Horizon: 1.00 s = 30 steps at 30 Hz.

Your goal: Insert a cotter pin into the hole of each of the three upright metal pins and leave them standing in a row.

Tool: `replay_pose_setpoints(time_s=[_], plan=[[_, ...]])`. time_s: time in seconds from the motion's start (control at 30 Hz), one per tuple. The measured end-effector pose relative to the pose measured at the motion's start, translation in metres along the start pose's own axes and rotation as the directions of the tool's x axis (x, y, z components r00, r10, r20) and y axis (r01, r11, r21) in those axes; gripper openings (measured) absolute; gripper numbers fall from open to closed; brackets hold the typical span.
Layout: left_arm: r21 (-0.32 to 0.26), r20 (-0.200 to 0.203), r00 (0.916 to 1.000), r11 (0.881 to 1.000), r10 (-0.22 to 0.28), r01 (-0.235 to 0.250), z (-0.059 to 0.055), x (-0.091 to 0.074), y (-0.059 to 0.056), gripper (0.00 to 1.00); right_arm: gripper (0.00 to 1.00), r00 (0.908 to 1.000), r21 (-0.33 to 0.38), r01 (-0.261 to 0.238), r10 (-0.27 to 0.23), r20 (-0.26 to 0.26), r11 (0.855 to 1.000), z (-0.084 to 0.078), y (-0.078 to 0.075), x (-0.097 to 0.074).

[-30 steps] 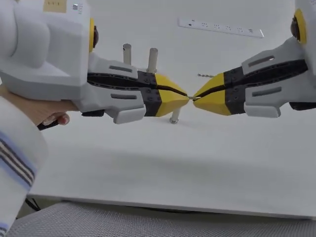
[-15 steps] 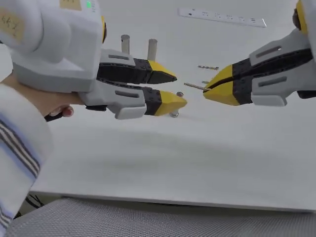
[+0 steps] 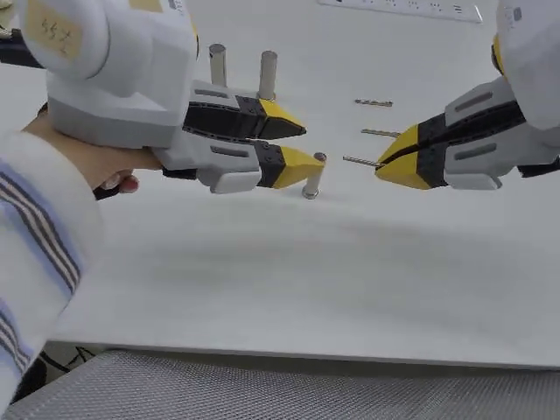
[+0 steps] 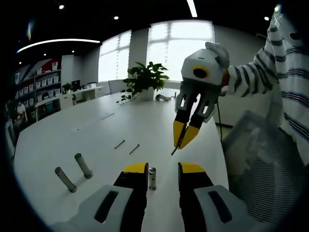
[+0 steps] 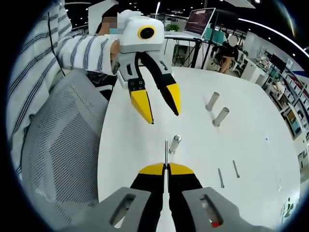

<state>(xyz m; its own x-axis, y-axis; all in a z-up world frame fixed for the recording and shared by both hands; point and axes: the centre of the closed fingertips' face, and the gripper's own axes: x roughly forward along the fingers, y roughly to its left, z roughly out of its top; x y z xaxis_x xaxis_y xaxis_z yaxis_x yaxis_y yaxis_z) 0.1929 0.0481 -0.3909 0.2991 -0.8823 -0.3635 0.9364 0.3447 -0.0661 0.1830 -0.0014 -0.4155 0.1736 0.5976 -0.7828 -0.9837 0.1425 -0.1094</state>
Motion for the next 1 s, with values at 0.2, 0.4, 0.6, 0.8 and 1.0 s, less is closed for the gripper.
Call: replay_pose_setpoints(time_s=[0.2,0.4,0.6,0.8,1.0], plan=[[-0.004,-0.025,0.9996,1.000,-0.009,0.009,-0.006,0.008,0.007,0.20,0.00,0.9999,0.014,-0.012,0.012,-0.007,1.000,-0.006,-0.008,0.009],[-0.004,-0.056,0.9982,1.000,-0.020,0.020,-0.012,0.012,0.007,0.21,0.00,0.9996,0.012,-0.025,0.025,-0.011,1.000,-0.007,-0.013,0.018],[-0.002,-0.077,0.9965,0.999,-0.032,0.032,-0.017,0.015,0.007,0.21,0.00,0.9991,0.020,-0.038,0.039,-0.016,0.999,-0.010,-0.018,0.026],[0.005,-0.102,0.9939,0.999,-0.040,0.041,-0.023,0.019,0.013,0.20,0.00,0.9988,0.023,-0.047,0.047,-0.015,0.999,-0.009,-0.018,0.030],[0.010,-0.117,0.9918,0.999,-0.051,0.052,-0.026,0.029,0.016,0.17,0.00,0.9985,0.030,-0.052,0.052,-0.013,0.998,-0.010,-0.017,0.032]])
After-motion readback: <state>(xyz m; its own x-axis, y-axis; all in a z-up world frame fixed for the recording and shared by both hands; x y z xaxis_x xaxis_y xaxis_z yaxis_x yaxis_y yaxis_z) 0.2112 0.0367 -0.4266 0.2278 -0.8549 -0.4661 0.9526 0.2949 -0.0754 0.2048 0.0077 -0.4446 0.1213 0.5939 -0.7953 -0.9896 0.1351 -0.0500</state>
